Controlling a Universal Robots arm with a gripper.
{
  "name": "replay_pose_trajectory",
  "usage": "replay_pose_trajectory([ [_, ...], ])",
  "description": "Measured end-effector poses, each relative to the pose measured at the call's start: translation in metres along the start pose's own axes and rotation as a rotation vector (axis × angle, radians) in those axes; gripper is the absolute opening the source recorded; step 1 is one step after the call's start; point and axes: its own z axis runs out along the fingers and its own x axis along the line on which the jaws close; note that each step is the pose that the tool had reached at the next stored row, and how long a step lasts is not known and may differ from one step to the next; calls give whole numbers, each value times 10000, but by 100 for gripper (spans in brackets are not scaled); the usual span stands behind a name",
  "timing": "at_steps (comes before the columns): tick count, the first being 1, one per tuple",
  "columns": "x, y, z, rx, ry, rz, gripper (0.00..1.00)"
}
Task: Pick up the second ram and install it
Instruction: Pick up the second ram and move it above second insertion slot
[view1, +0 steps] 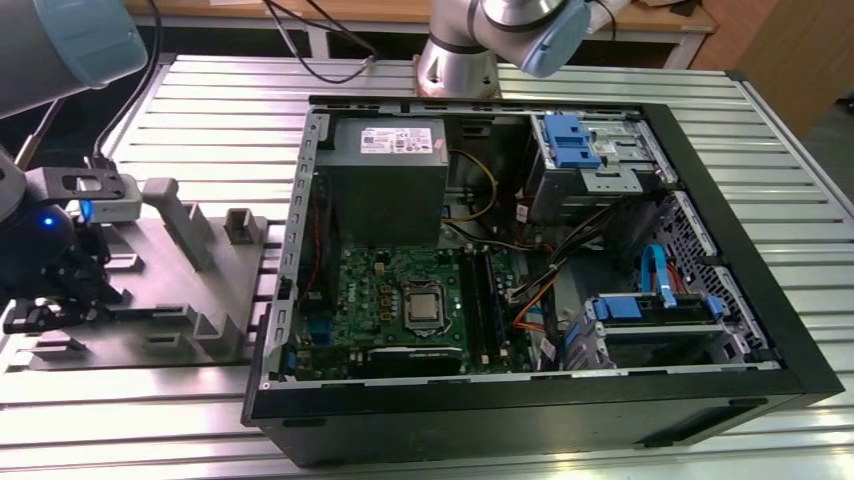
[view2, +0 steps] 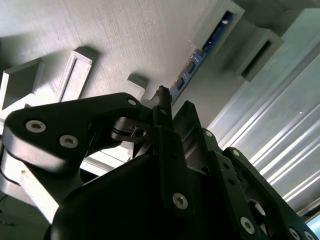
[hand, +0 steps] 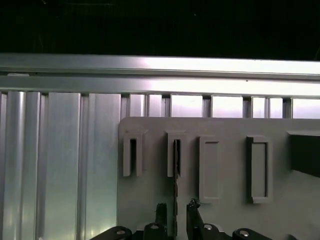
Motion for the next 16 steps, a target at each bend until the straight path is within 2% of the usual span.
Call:
replay_pose_trajectory([
  [6,-22,6,65,-1,1,-4,30],
  [16,-23,7,70,-2,3,-4,28],
])
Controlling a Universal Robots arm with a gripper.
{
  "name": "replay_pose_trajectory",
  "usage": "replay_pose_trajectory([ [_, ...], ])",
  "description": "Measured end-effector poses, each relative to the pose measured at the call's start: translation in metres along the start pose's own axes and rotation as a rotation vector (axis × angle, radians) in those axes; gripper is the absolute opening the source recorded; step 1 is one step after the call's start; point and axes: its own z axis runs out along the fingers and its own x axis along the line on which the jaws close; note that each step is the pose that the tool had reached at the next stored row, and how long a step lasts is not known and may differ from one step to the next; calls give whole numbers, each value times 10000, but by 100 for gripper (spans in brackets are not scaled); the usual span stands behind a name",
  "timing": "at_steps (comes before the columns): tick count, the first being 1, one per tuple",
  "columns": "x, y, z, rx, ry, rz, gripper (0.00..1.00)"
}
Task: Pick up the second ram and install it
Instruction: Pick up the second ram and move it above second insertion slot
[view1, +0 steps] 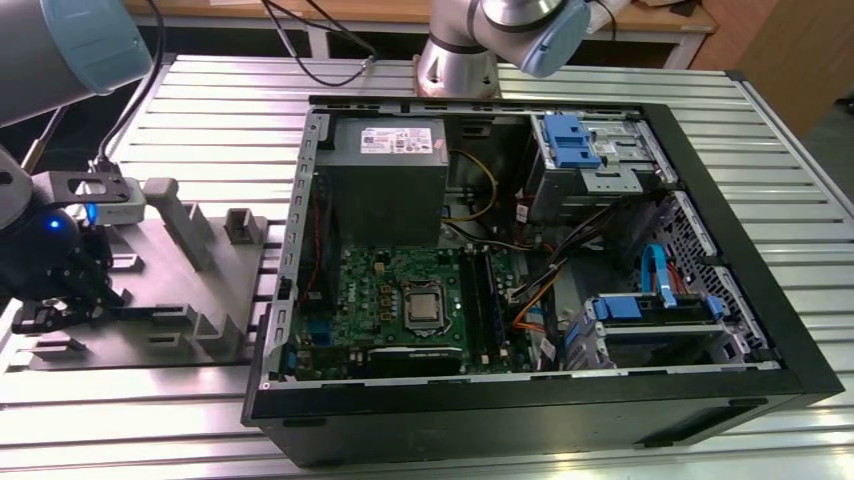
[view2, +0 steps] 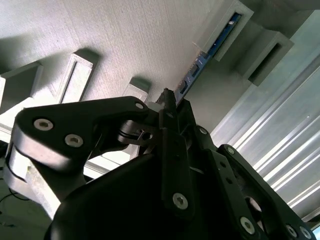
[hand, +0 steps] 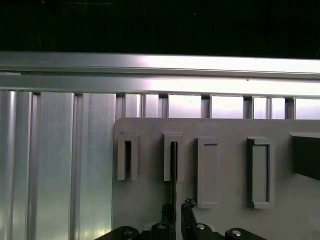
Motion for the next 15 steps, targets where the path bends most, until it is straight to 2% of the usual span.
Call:
replay_pose_trajectory([
  [1,0,0,0,0,0,1,21],
  [15,0,-1,-22,2,0,0,21],
])
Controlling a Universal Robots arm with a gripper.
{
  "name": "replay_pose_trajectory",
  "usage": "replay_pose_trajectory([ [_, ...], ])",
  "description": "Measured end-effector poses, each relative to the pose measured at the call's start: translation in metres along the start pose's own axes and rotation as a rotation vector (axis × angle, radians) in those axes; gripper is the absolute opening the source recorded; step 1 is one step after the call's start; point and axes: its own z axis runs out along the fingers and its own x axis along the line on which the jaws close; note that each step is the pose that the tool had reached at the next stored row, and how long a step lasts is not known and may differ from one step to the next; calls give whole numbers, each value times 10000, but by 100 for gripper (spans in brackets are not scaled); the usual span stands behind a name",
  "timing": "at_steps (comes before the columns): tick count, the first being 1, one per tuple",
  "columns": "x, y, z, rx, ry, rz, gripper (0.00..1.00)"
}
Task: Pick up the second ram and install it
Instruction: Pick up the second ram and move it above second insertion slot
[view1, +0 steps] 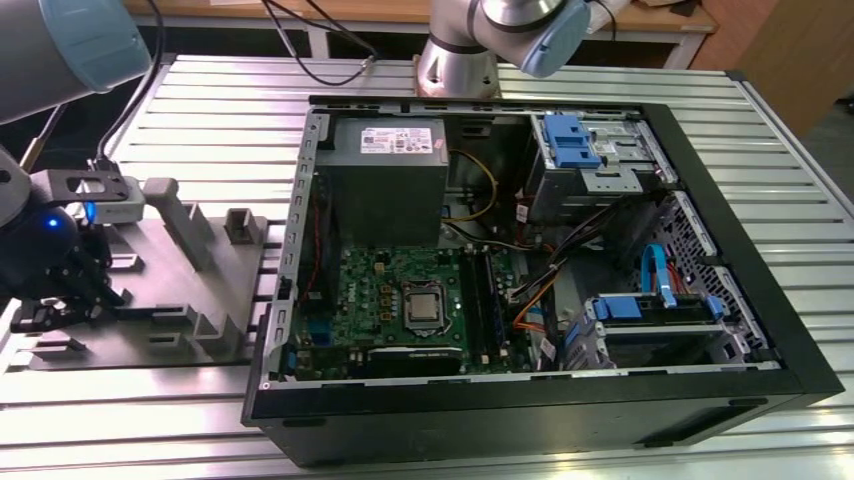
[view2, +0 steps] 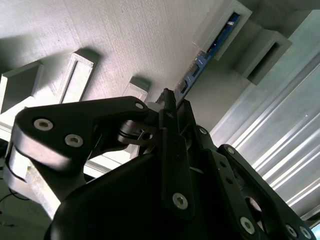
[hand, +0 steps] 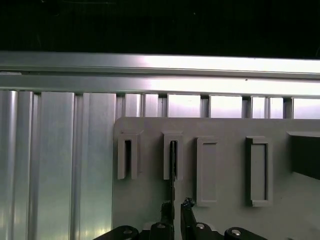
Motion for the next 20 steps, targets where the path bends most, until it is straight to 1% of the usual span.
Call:
replay_pose_trajectory([
  [7,4,-11,-2,-3,5,0,21],
  [11,39,-19,-2,-5,6,1,21],
  [20,41,-38,5,-4,6,0,21],
])
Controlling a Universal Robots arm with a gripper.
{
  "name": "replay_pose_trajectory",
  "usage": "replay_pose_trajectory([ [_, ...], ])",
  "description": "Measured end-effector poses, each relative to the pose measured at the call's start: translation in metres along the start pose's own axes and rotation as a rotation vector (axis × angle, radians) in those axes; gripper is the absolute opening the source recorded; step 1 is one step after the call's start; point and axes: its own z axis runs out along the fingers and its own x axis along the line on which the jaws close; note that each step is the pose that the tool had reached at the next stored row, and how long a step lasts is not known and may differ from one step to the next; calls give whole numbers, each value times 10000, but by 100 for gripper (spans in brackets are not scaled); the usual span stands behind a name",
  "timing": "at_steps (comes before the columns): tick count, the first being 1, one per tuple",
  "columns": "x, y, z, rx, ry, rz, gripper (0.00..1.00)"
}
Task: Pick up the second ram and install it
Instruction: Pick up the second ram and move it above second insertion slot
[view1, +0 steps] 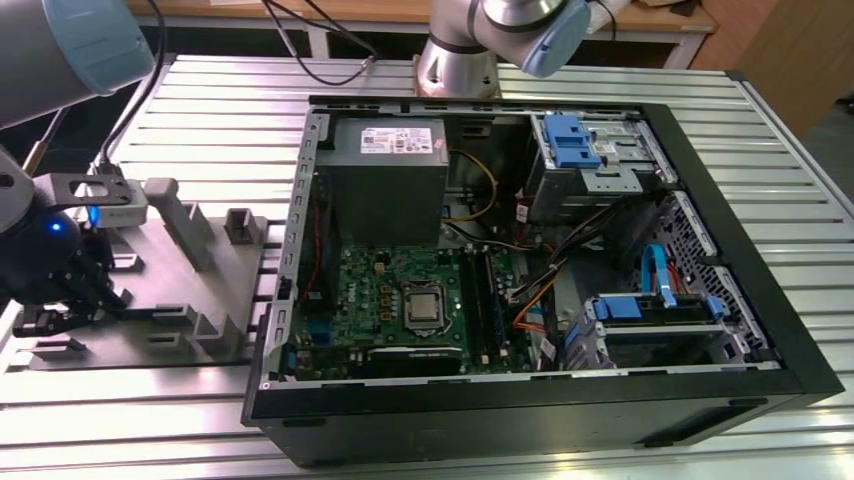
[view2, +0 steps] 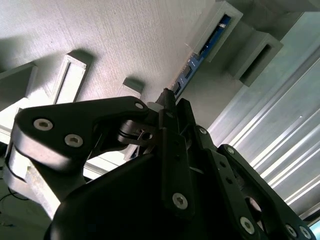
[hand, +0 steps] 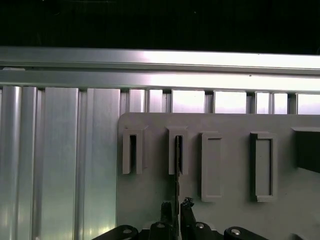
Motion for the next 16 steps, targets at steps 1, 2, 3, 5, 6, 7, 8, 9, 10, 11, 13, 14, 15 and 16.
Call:
replay_pose_trajectory([
  [1,0,0,0,0,0,0,21],
  [2,0,0,0,0,0,0,21],
  [3,0,0,0,0,0,-1,21],
  [5,0,0,-1,0,0,-1,21],
  [6,0,0,0,0,0,-1,20],
  [7,0,0,0,0,0,-2,20],
  [8,0,0,-1,-1,0,-2,13],
  [9,0,-1,0,0,0,-2,13],
  [10,0,0,0,0,0,-2,13],
  [11,0,0,0,0,0,-2,13],
  [13,0,0,0,0,0,-3,13],
  [14,0,0,0,0,0,-3,13],
  [15,0,0,0,0,0,-3,13],
  [16,0,0,-1,0,0,-3,12],
])
